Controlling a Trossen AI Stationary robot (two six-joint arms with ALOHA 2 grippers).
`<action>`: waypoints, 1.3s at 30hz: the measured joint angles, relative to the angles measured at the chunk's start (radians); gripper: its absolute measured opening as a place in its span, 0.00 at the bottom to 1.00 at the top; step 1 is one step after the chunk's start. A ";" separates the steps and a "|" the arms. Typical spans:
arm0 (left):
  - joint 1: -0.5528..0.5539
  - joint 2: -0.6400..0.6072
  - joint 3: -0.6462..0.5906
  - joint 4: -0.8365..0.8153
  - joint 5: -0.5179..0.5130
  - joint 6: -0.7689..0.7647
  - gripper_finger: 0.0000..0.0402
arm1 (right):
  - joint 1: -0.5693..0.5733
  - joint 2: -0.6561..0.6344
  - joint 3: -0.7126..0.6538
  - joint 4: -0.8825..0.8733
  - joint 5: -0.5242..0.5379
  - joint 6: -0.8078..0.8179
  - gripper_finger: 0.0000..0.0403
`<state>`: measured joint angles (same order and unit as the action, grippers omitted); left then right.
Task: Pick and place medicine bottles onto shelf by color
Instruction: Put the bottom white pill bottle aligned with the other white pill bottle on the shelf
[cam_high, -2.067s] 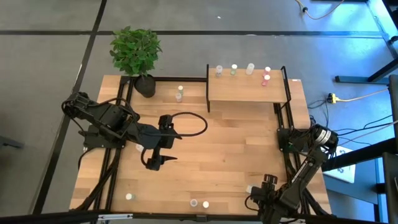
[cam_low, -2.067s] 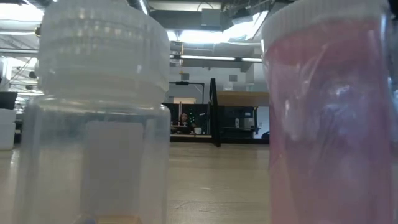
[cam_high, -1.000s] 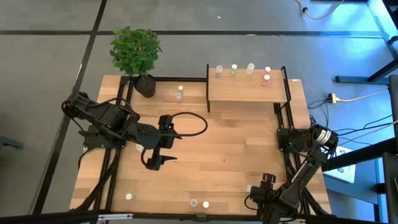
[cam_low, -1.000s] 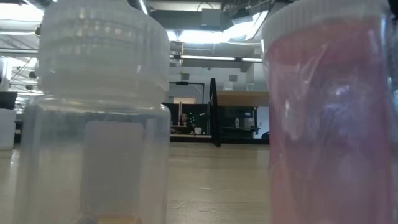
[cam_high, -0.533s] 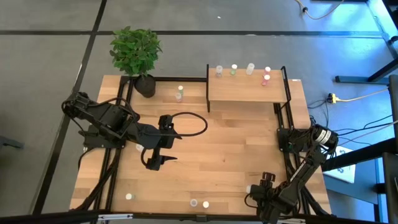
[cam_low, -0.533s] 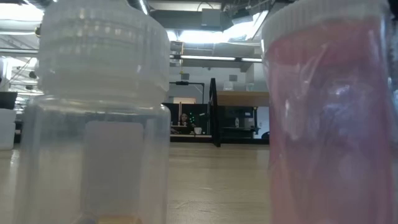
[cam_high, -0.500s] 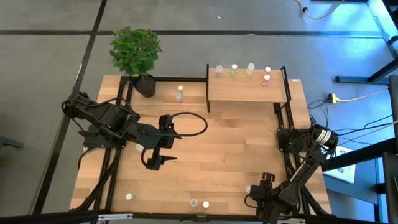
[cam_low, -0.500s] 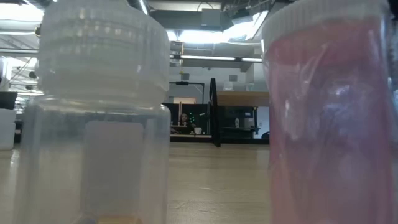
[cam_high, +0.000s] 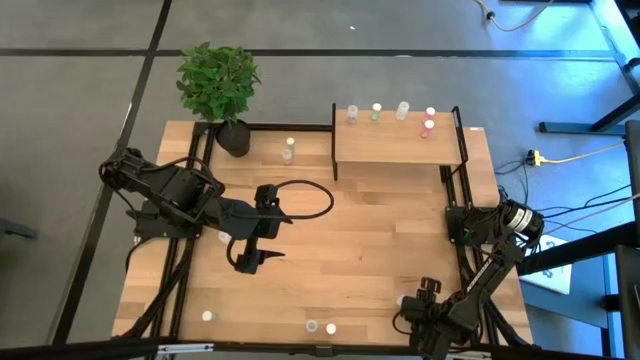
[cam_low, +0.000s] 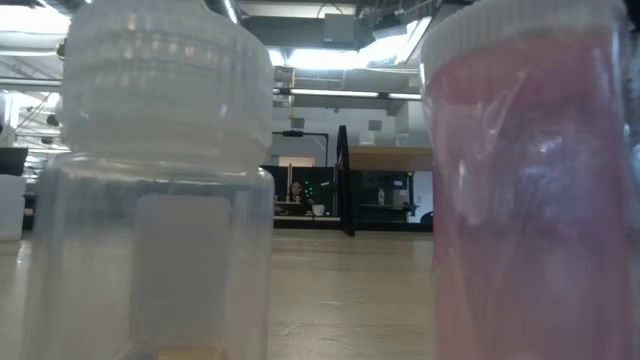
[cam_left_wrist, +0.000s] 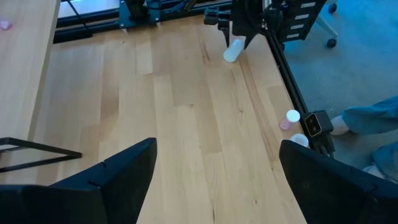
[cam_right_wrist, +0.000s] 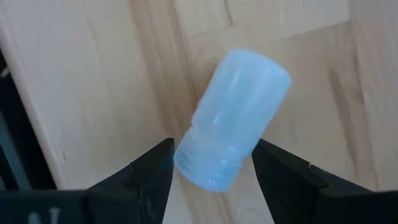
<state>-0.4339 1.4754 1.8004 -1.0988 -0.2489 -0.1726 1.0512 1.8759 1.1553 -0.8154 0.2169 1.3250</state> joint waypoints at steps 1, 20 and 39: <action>0.000 0.000 0.000 0.000 0.000 0.000 0.83 | 0.000 0.000 0.000 -0.001 0.009 0.013 0.54; -0.001 0.000 0.000 0.000 0.000 0.000 0.83 | -0.004 0.000 0.000 -0.011 -0.027 0.138 0.54; -0.001 0.000 0.000 0.000 0.000 -0.003 0.83 | -0.004 0.000 0.000 0.003 -0.001 0.264 0.54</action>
<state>-0.4347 1.4754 1.8004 -1.0985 -0.2485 -0.1760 1.0473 1.8759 1.1549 -0.8120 0.2161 1.5890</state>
